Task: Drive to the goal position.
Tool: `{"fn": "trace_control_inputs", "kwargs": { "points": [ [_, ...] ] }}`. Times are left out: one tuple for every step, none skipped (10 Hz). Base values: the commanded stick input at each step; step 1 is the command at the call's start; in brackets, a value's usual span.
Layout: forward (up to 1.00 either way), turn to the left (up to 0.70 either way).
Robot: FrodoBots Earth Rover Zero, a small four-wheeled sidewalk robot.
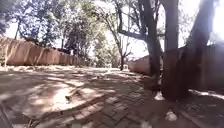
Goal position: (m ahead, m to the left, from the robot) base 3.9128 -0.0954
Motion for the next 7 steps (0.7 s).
{"fn": "trace_control_inputs", "kwargs": {
  "points": [
    [0.70,-0.13],
    [0.70,-0.30],
    [0.70,-0.24],
    [0.70,-0.08],
    [0.70,0.00],
    [0.70,0.00],
    [0.70,0.00]
  ]
}}
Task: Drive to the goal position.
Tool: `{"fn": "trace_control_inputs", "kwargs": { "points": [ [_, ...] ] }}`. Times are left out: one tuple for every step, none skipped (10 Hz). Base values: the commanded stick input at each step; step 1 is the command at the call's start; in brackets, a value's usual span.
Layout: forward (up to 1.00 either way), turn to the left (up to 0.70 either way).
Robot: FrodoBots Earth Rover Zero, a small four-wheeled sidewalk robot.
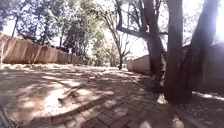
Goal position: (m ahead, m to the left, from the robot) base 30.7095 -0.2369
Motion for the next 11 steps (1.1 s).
{"fn": "trace_control_inputs", "kwargs": {
  "points": [
    [0.70,0.00],
    [0.70,0.00],
    [0.70,0.00],
    [0.70,0.00],
    [0.70,0.00],
    [0.70,0.00],
    [0.70,0.00],
    [0.70,0.00],
    [0.70,0.00],
    [0.70,0.00],
    [0.70,0.00]
  ]
}}
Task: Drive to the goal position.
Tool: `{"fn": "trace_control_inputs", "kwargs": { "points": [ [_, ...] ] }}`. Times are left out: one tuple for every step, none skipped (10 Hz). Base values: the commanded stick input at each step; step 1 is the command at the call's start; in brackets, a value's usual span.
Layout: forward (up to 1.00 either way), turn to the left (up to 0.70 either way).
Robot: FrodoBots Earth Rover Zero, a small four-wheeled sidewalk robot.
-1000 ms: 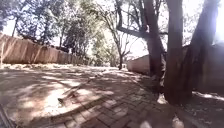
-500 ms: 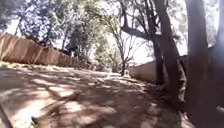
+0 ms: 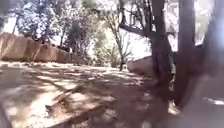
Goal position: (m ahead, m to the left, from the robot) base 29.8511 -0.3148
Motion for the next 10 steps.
{"fn": "trace_control_inputs", "kwargs": {
  "points": [
    [0.70,0.00],
    [0.70,0.00],
    [0.70,0.00],
    [0.70,-0.06],
    [0.70,-0.09],
    [0.70,-0.35],
    [0.70,-0.35],
    [0.70,-0.32],
    [0.70,-0.17],
    [0.70,-0.01]
  ]
}}
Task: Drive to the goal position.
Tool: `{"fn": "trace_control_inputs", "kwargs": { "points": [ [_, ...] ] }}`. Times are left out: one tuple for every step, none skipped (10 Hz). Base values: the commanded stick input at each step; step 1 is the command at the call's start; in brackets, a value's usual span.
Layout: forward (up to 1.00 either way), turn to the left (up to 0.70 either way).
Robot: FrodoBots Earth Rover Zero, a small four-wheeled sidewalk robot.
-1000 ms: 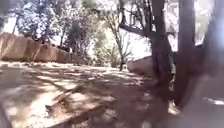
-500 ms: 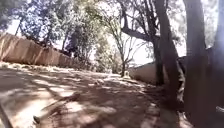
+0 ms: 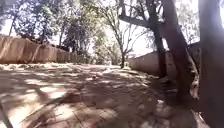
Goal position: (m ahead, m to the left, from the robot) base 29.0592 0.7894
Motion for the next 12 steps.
{"fn": "trace_control_inputs", "kwargs": {
  "points": [
    [0.70,0.00],
    [0.70,0.00],
    [0.70,0.00],
    [0.70,0.00],
    [0.70,0.00],
    [0.70,0.00],
    [0.70,0.00],
    [0.70,0.00],
    [0.70,0.00],
    [0.70,0.00],
    [0.70,0.00],
    [0.70,0.00]
  ]
}}
